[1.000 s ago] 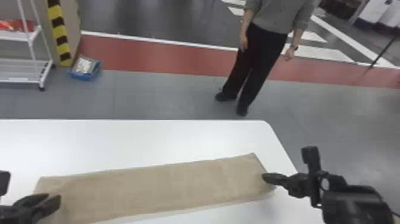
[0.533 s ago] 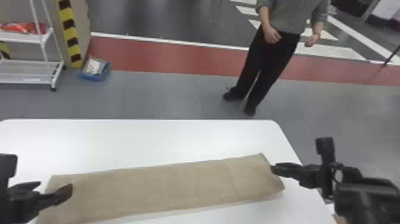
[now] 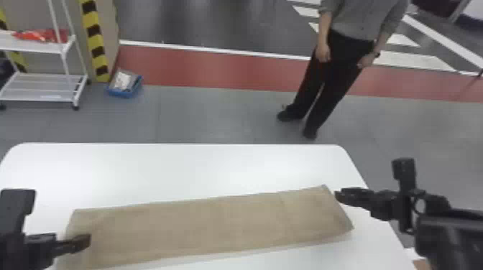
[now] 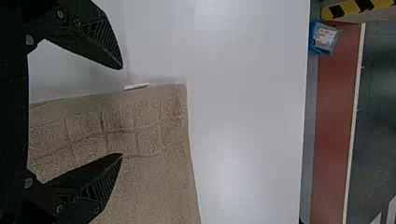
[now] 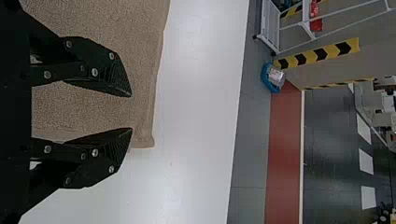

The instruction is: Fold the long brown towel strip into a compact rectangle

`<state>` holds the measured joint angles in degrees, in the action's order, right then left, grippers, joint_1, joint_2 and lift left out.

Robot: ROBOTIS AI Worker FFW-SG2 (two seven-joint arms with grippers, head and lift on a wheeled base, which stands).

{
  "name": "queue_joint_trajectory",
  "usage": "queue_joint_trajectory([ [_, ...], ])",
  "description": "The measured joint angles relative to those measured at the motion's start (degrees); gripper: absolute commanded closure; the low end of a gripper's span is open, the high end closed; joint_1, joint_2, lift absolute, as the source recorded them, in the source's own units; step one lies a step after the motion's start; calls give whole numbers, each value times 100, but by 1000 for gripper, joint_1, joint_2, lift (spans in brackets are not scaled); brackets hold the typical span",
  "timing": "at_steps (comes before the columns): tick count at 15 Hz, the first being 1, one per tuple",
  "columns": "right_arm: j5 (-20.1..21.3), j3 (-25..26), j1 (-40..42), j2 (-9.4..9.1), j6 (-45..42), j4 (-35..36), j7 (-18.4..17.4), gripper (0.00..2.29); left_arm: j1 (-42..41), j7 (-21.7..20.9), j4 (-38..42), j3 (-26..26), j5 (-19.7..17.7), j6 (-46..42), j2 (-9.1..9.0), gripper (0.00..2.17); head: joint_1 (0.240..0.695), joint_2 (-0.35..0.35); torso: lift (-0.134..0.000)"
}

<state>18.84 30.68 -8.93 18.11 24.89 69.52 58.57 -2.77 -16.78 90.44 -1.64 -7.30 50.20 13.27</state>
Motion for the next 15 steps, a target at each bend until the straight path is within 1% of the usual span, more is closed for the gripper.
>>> queue_joint_trajectory([
  [4, -29, 86, 36, 16, -83, 0, 69, 745, 146, -33, -254, 13, 103, 3, 0, 275, 695, -237, 0],
  [6, -30, 136, 54, 30, -135, -5, 77, 745, 222, -51, -358, 25, 115, 3, 0, 475, 695, -240, 0],
  [7, -30, 145, 57, 38, -155, -13, 77, 745, 245, -66, -381, 36, 124, 3, 1, 778, 695, -243, 0],
  [8, -30, 147, 57, 42, -165, -21, 76, 745, 264, -83, -392, 55, 145, 3, 1, 1001, 695, -245, 0],
  [10, -30, 140, 42, 43, -172, -31, 76, 745, 289, -90, -395, 99, 180, 3, 1, 1126, 695, -246, 0],
  [11, -30, 134, 30, 43, -176, -39, 76, 748, 296, -95, -395, 114, 202, 2, 1, 1342, 695, -246, 0],
  [15, -23, 90, 23, 43, -207, -55, 76, 745, 304, -127, -384, 117, 194, 2, 0, 1359, 695, -244, 0],
])
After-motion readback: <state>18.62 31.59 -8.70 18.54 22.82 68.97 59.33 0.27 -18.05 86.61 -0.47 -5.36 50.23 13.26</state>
